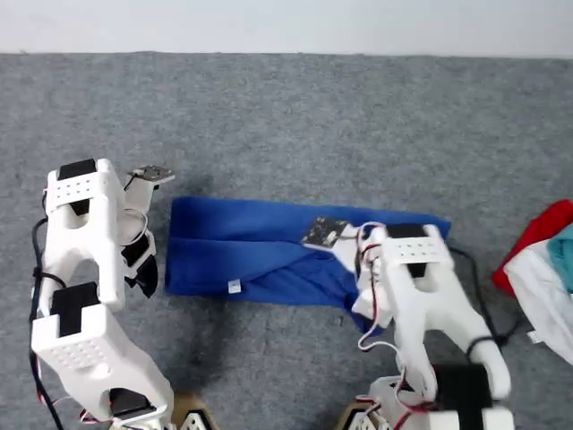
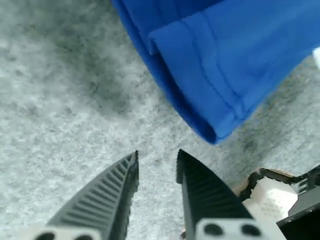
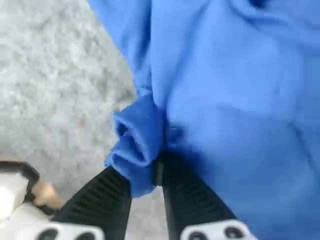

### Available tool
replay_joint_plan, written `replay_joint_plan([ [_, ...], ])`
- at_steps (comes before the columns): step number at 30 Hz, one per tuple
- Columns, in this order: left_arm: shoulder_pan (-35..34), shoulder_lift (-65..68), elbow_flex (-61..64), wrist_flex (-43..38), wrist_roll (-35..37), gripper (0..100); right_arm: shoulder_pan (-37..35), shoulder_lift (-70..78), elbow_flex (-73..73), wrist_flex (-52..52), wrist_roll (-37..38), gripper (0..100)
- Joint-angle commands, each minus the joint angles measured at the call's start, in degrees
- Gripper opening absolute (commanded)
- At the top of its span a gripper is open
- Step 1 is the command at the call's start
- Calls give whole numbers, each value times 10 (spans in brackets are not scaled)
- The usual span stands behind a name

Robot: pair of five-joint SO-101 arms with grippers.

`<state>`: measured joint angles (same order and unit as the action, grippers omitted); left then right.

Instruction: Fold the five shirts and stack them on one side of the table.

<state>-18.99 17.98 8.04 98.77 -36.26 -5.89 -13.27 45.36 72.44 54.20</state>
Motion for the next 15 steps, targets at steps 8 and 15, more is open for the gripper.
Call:
replay_joint_plan([
  [8, 6, -26, 0, 18, -3, 118, 56, -5, -104, 15, 34, 11],
  [15, 69, -57, -3, 18, 52, 114, 96, 141, -229, -21, 10, 12],
])
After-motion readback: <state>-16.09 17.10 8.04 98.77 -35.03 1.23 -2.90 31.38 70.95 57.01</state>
